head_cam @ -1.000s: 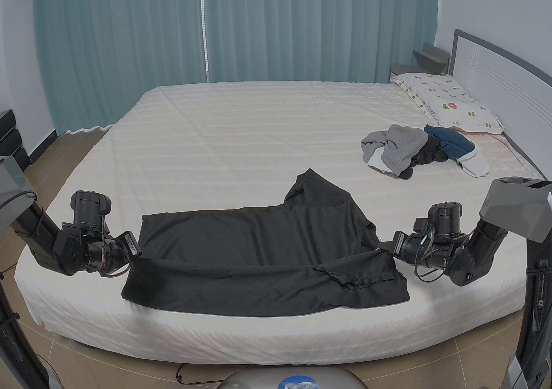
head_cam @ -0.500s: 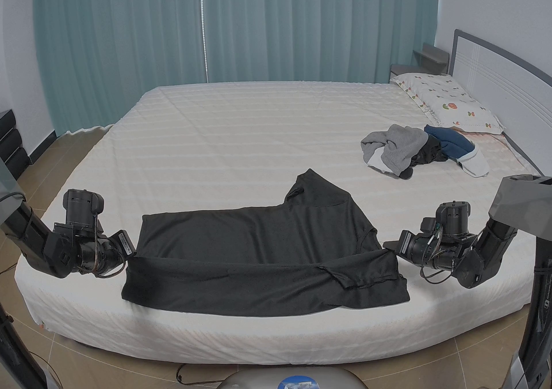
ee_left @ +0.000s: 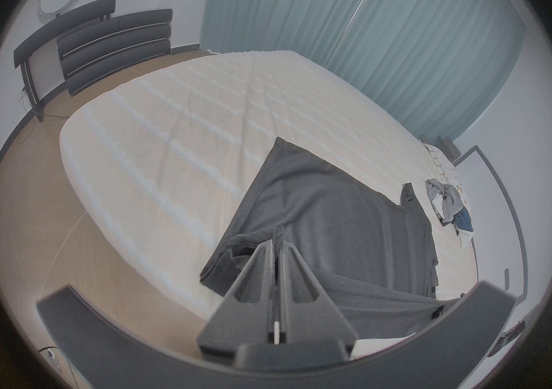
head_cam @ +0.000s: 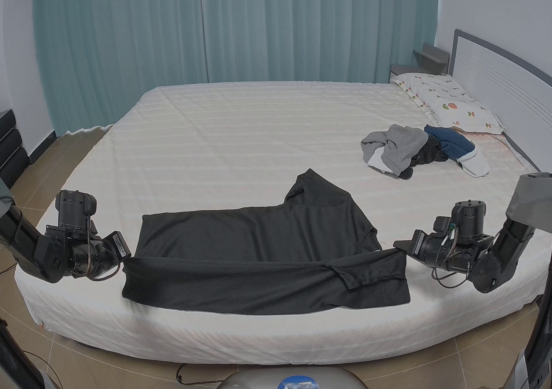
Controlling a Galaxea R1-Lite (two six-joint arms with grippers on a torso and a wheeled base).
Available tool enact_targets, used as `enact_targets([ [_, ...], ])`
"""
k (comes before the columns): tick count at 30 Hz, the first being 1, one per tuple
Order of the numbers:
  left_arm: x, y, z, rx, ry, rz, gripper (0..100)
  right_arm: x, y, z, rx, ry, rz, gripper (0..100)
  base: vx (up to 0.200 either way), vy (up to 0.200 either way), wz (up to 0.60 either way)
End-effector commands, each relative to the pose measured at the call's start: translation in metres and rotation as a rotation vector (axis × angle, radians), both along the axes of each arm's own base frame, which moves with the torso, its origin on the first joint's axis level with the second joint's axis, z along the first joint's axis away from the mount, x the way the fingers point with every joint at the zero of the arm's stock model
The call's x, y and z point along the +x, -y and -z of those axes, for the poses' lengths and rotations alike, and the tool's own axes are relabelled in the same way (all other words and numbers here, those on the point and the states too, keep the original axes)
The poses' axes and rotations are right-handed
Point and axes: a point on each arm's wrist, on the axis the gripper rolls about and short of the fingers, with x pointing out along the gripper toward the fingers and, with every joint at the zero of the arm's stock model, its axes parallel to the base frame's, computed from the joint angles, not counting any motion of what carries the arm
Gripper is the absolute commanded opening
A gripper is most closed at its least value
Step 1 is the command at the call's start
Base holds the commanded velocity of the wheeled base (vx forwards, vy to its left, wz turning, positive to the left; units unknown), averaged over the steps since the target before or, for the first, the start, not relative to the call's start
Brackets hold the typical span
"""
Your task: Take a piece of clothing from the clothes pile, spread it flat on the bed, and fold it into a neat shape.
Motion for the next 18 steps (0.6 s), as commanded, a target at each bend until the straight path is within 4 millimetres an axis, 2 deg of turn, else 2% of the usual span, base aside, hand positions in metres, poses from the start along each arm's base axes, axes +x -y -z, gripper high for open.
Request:
enact_targets([
  [1,-0.025,-0.003,-0.015,0.001,0.041,-0.010,0,-0.057,0.009,-0.030,-0.002,0.022,-0.012,0,0.000,0.000,0.00],
  [8,-0.051,-0.006,-0.022,0.027,0.059,-0.001,0,-0.101,0.006,-0.038,-0.012,0.002,-0.042,0,0.000,0.000,0.00],
  [14,-0.067,-0.010,-0.017,0.033,0.033,-0.016,0,-0.122,0.003,-0.044,-0.010,0.019,-0.078,0,0.000,0.000,0.00],
  [18,-0.077,-0.011,-0.009,0.054,-0.009,0.003,0,-0.125,0.002,-0.048,-0.008,0.031,-0.082,0,0.000,0.000,0.00],
])
